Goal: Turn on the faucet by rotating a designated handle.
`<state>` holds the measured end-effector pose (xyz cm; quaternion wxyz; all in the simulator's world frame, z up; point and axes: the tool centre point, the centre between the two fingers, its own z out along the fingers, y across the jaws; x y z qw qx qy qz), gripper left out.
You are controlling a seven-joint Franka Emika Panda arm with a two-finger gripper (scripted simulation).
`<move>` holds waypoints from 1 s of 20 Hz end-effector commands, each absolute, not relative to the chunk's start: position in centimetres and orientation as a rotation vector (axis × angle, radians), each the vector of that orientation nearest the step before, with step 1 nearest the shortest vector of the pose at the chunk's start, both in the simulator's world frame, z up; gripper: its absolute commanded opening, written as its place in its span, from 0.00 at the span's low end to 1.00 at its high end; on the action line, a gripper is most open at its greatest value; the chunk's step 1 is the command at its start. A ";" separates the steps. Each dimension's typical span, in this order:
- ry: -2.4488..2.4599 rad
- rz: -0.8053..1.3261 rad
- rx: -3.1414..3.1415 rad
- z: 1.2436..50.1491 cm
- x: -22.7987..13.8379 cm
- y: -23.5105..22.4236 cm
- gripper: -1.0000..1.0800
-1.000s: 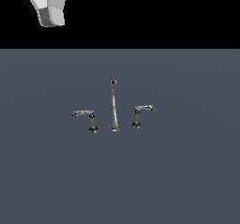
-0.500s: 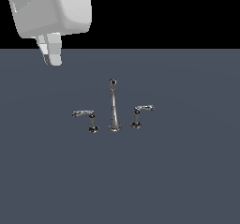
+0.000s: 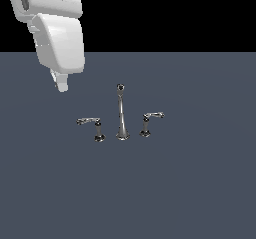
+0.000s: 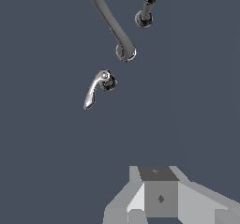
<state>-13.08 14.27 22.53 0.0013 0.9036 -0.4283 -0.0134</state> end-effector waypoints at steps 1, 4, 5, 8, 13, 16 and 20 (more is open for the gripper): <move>-1.405 -0.039 2.809 21.4 -12.1 14.7 0.00; -1.472 -0.036 2.777 20.1 -11.0 15.0 0.00; -1.494 -0.035 2.765 19.7 -10.6 15.1 0.00; -1.557 -0.032 2.731 18.4 -9.5 15.3 0.00; -1.662 -0.025 2.668 16.3 -7.6 15.6 0.00; -1.728 -0.021 2.625 15.0 -6.4 15.7 0.00; -1.817 -0.014 2.563 13.1 -4.7 15.6 0.00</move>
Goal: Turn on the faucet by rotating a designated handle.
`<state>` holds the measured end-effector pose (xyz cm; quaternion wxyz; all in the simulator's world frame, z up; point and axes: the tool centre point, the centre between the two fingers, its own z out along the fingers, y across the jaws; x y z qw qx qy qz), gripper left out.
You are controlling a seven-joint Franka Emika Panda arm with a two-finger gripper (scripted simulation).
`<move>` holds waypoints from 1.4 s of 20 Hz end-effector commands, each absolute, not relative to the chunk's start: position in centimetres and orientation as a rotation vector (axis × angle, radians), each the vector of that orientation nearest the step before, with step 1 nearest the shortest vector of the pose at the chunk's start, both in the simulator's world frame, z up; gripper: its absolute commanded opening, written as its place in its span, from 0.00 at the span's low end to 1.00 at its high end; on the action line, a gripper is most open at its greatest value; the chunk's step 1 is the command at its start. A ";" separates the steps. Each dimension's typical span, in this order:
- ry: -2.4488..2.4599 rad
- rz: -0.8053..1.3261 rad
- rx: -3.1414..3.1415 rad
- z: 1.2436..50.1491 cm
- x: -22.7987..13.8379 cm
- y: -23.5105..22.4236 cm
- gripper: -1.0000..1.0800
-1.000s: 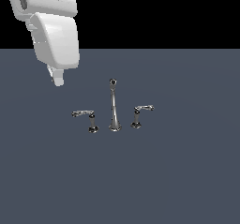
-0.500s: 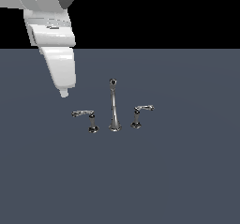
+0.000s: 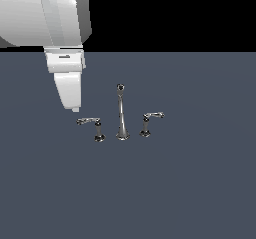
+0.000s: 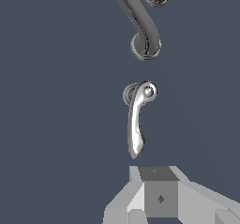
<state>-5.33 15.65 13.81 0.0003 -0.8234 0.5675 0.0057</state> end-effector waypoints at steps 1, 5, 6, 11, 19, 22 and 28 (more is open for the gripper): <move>1.839 0.012 -2.548 12.7 -4.2 15.6 0.00; 1.916 0.006 -2.492 11.0 -2.7 15.4 0.00; 1.933 0.005 -2.478 10.7 -2.4 15.4 0.00; 2.003 0.000 -2.423 9.3 -0.9 15.1 0.00; 2.041 -0.001 -2.389 8.6 -0.1 14.9 0.00; 2.041 -0.001 -2.389 8.6 -0.1 14.9 0.00; 2.040 0.000 -2.389 8.6 -1.8 15.4 0.00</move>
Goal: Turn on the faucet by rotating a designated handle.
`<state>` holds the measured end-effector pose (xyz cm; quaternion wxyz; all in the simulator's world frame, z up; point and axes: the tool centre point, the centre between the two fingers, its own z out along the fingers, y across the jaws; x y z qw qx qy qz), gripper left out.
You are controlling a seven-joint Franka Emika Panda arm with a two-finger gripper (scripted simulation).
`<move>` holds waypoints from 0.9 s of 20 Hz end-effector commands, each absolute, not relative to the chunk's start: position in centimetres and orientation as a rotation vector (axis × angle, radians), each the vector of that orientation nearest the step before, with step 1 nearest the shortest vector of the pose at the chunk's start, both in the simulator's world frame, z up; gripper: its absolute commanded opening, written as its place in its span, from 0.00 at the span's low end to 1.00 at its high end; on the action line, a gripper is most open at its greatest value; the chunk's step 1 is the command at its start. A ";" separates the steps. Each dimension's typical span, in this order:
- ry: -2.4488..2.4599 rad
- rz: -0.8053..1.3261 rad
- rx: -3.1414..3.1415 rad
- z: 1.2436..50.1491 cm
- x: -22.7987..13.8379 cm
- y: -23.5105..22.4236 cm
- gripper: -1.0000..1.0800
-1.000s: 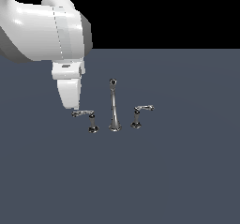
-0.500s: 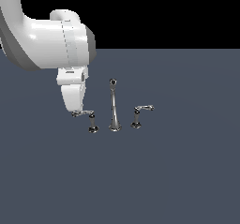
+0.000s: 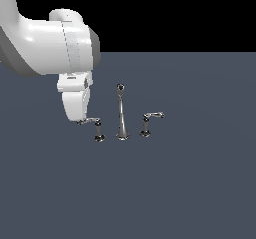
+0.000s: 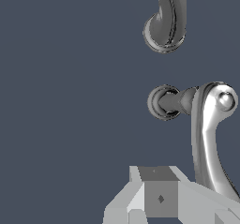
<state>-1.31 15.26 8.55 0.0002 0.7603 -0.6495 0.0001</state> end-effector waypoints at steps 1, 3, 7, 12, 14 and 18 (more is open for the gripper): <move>-2.040 0.000 2.389 8.6 -2.2 15.5 0.00; -2.040 0.000 2.389 8.6 -2.9 15.7 0.00; -2.040 0.000 2.389 8.6 -4.3 16.1 0.00; -2.043 0.002 2.395 8.6 -4.6 15.8 0.00; -2.043 0.002 2.394 8.6 -5.2 15.5 0.00; -2.042 0.001 2.392 8.6 -6.5 14.9 0.00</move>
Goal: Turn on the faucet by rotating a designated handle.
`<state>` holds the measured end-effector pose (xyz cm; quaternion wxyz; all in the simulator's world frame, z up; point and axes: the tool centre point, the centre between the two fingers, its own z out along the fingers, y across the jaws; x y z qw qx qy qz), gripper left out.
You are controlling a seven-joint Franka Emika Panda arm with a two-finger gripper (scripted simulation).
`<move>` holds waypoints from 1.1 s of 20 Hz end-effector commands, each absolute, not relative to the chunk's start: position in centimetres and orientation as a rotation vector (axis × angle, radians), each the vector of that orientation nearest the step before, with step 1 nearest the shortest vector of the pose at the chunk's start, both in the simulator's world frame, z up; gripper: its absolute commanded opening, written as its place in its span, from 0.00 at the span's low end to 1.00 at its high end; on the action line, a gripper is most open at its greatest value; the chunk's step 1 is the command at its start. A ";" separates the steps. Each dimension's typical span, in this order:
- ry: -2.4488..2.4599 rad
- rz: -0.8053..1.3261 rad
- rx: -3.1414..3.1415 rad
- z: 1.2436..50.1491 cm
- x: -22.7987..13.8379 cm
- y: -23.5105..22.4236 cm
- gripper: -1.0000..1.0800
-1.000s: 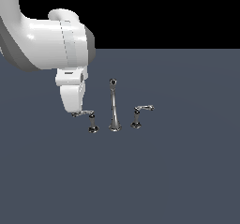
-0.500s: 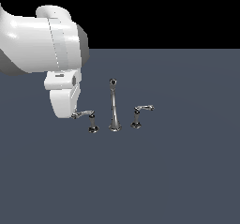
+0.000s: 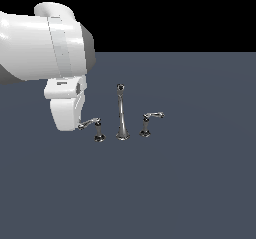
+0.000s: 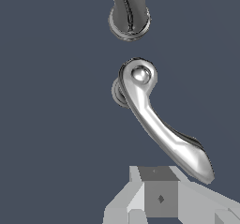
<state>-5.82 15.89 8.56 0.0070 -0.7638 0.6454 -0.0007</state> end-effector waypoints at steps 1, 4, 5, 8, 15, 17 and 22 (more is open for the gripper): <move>2.038 -0.001 -2.387 8.6 -6.8 14.8 0.00; 2.039 -0.001 -2.388 8.6 -7.8 14.3 0.00; 2.040 0.000 -2.388 8.6 -8.1 14.2 0.00; 2.040 0.000 -2.389 8.6 -8.7 13.9 0.00; 2.030 0.001 -2.394 8.6 -9.2 12.1 0.00; 2.033 0.001 -2.393 8.6 -9.5 11.2 0.00; 2.040 0.000 -2.389 8.6 -9.9 9.4 0.00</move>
